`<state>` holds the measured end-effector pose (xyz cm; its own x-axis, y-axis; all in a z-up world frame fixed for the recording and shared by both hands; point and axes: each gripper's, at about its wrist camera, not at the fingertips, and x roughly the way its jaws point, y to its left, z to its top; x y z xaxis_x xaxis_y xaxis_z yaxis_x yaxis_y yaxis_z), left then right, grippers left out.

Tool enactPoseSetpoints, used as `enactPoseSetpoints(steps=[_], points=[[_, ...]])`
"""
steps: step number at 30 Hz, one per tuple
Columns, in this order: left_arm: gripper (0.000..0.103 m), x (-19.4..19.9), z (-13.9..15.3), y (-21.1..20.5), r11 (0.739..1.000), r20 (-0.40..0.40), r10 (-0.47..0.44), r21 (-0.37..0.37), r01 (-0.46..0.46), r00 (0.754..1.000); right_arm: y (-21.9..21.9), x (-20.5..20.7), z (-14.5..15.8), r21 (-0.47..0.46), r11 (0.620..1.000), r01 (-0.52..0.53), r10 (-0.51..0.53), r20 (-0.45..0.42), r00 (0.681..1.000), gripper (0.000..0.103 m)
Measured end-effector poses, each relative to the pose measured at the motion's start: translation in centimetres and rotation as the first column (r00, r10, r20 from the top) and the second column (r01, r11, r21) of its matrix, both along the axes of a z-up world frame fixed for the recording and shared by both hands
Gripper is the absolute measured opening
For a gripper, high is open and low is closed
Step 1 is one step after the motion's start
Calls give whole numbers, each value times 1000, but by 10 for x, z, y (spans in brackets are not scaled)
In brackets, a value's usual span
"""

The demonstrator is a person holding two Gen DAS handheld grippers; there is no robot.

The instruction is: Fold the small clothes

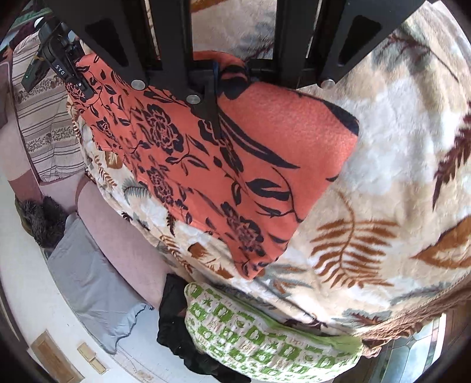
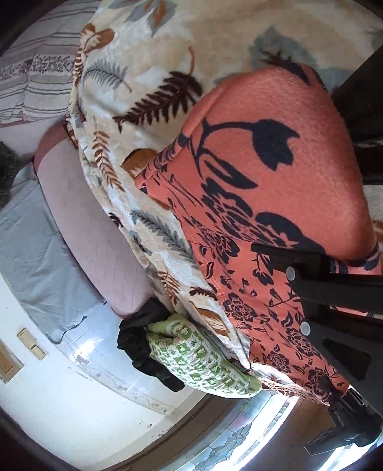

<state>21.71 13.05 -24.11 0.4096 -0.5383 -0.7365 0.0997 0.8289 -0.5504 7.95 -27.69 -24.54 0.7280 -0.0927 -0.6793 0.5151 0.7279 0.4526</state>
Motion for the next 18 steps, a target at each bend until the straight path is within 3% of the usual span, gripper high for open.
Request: enactPoseSetpoints(steps=[2,4,6,7,9,10,14,18], points=[[15,-3,-15,1,1000,-49,-5,22,6,999,0,-14,-16,51,999,11,-8,-51,999,19],[23,0,-30,2,1000,-101,1,22,1,995,-10,-18,-40,174,984,41,-18,-134,991,26],[27,1,-29,3,1000,-99,12,1,-12,995,-21,-29,-51,300,950,85,-54,-111,992,30],[30,1,-27,2,1000,-95,2,10,-1,996,-22,-33,-49,322,942,90,-56,-115,992,37],[33,-3,-19,-1,998,-76,7,67,-2,997,-16,-41,-40,308,948,74,-35,-131,991,58],[41,-6,-13,-1,995,-56,19,100,-13,998,-10,-47,-34,298,953,62,-23,-131,991,66],[46,-16,18,8,972,74,82,214,-96,994,18,-71,-14,184,983,-17,49,-172,984,67],[64,-23,51,21,923,265,135,316,-218,955,42,-65,8,114,984,-140,156,-143,977,66]])
